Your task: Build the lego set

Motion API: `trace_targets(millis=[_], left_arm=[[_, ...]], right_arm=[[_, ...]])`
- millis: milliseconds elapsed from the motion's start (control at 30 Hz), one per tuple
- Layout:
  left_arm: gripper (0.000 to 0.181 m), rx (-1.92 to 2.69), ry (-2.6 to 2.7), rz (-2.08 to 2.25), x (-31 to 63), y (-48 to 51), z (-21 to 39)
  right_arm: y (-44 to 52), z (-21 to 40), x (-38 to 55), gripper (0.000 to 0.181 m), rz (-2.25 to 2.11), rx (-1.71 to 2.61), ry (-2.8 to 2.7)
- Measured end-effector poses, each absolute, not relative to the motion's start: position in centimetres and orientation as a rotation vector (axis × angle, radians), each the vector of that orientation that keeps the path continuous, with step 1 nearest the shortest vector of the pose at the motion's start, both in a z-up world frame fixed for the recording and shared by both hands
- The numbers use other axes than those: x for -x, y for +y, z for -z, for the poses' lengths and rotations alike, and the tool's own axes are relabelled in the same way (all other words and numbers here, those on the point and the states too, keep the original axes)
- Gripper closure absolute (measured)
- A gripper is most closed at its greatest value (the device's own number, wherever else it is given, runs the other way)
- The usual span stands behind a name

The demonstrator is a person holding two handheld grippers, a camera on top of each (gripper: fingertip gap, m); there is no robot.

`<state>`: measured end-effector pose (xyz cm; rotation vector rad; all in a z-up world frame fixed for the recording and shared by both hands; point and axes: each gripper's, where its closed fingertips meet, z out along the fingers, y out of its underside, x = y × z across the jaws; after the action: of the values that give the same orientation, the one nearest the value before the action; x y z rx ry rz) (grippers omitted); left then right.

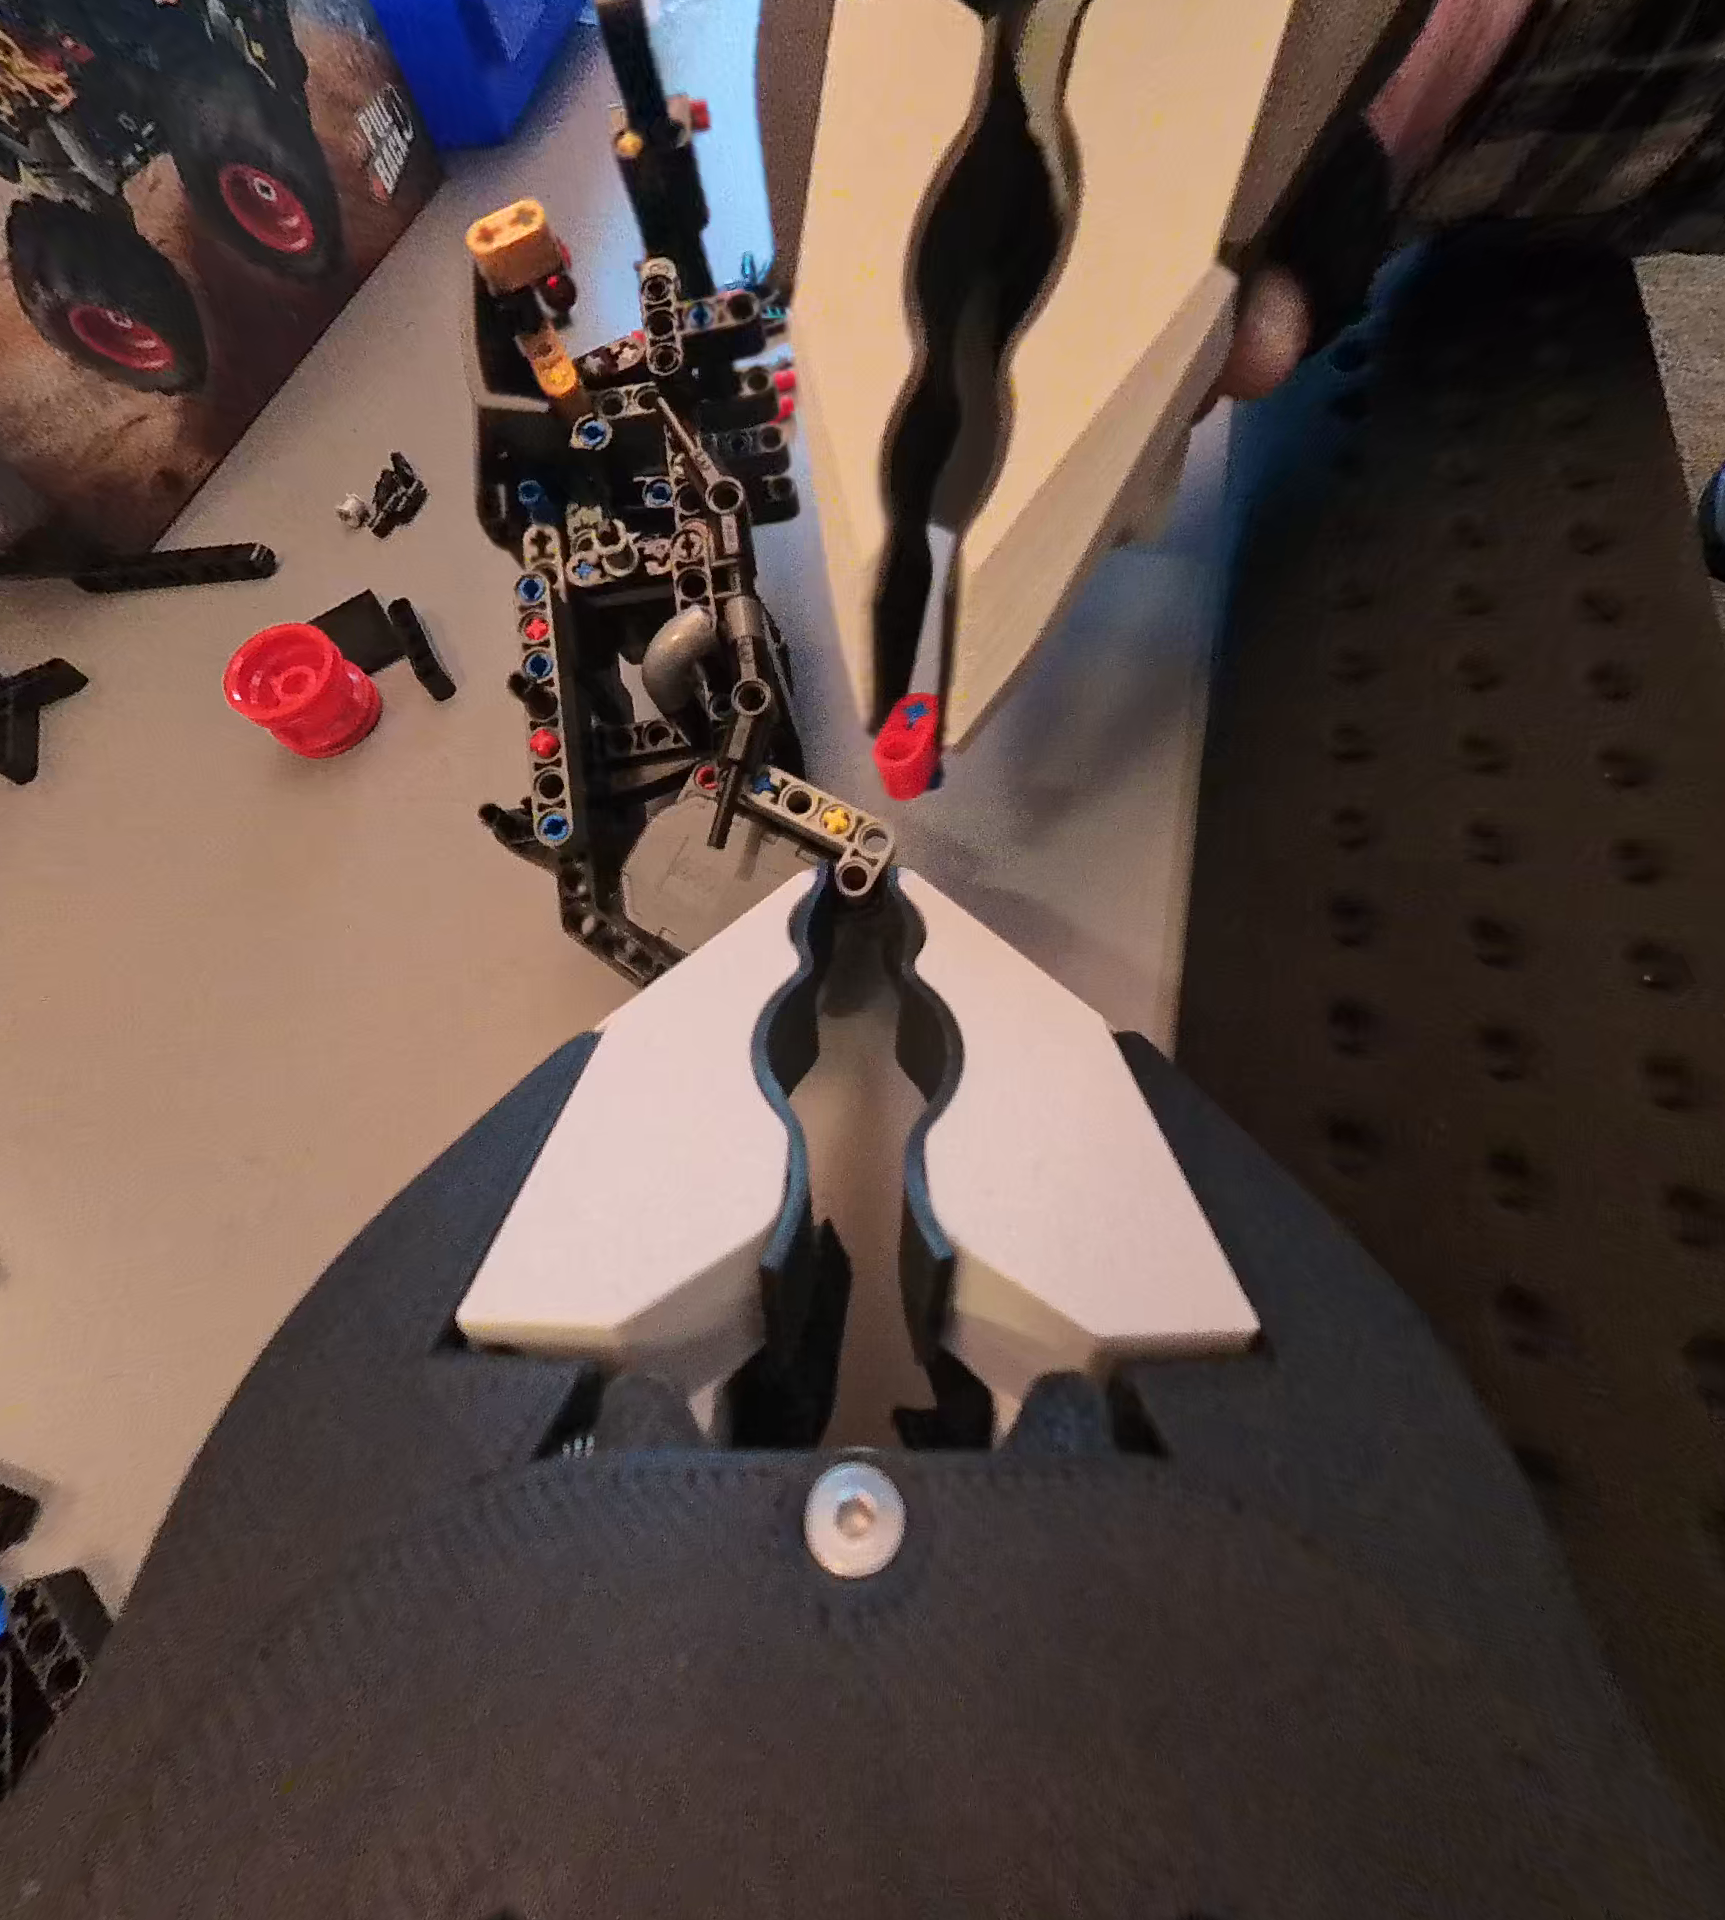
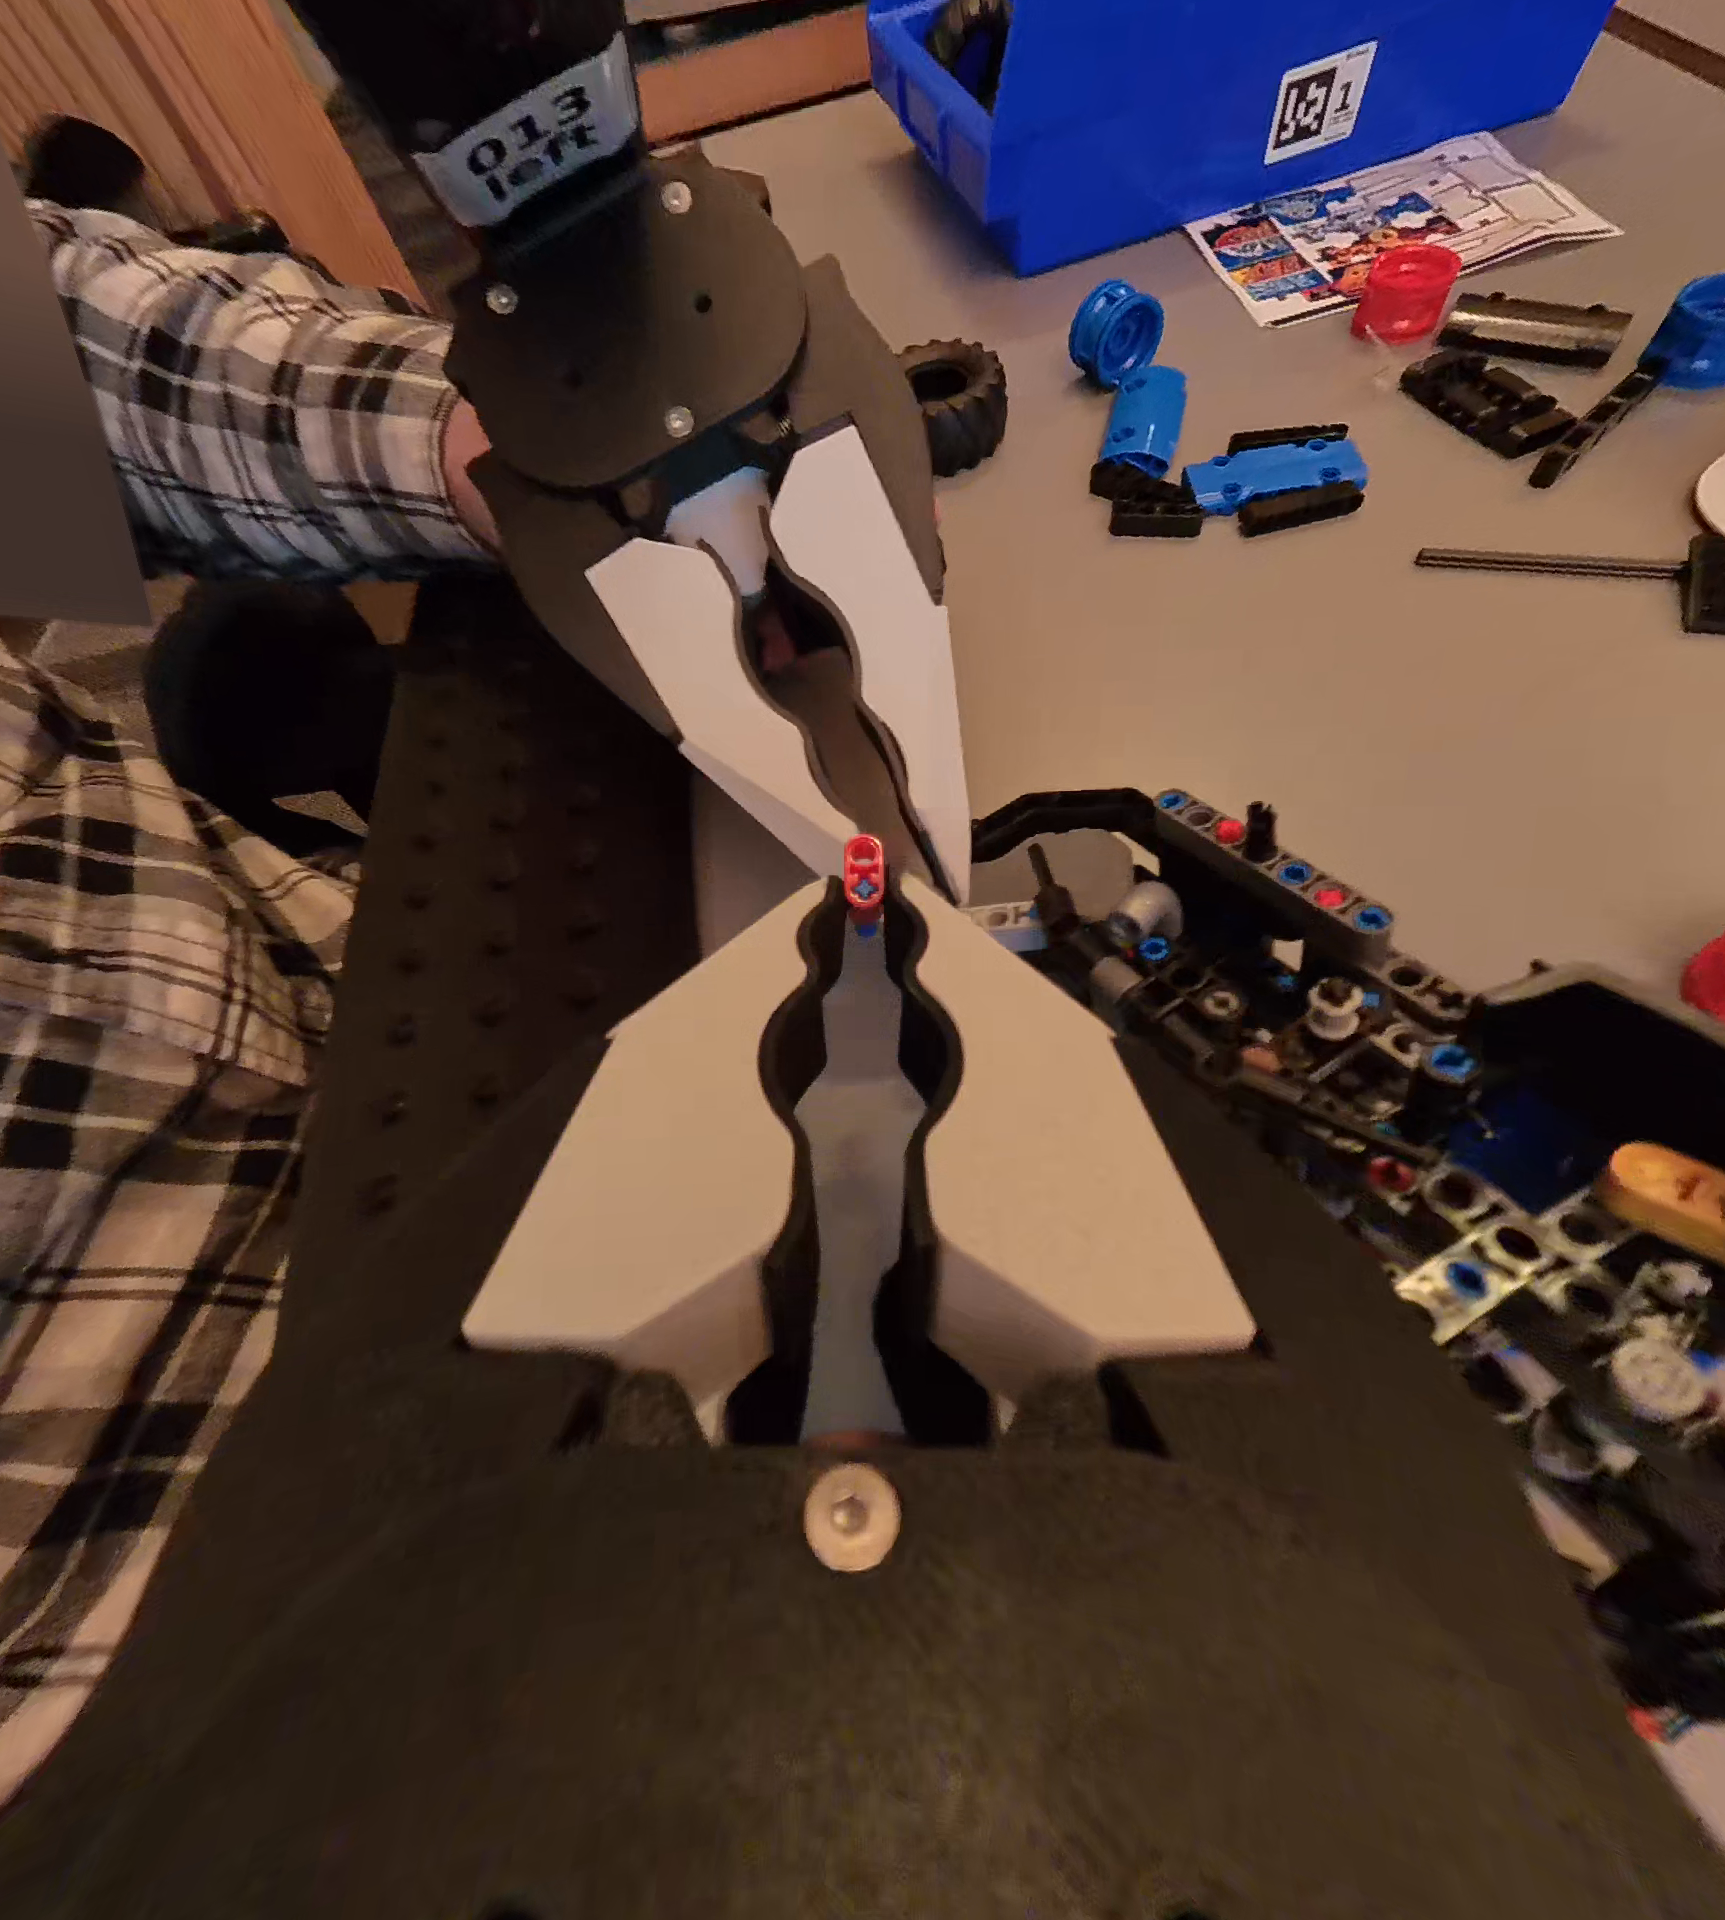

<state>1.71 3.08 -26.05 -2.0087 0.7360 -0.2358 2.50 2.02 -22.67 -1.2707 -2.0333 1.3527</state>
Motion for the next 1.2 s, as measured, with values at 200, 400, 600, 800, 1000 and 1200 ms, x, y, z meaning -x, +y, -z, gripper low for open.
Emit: trace_targets(millis=[200,400,600,800,1000,1200], left_arm=[[0.175,2.002,0.735,0.231,-2.0,3.4,25.9],[0.175,1.994,0.748,0.218,-2.4,3.7,25.9],[0.175,1.986,0.783,0.182,-2.4,3.8,26.0],[0.175,1.981,0.794,0.188,-2.4,3.8,26.1],[0.176,1.977,0.816,0.172,-2.4,3.9,26.2],[0.176,1.973,0.836,0.144,-2.6,3.9,26.2]], right_arm=[[1.6,22.4,-3.4,0.176,-1.322,1.241,-2.005],[2.7,23.8,-1.8,0.176,-0.902,1.089,-2.049],[2.9,24.3,-2.0,0.176,-0.738,1.026,-2.128],[2.9,24.4,-2.0,0.176,-0.767,1.000,-2.128],[2.9,24.6,-2.1,0.176,-0.731,0.942,-2.139],[3.0,24.7,-2.3,0.176,-0.690,0.905,-2.159]])
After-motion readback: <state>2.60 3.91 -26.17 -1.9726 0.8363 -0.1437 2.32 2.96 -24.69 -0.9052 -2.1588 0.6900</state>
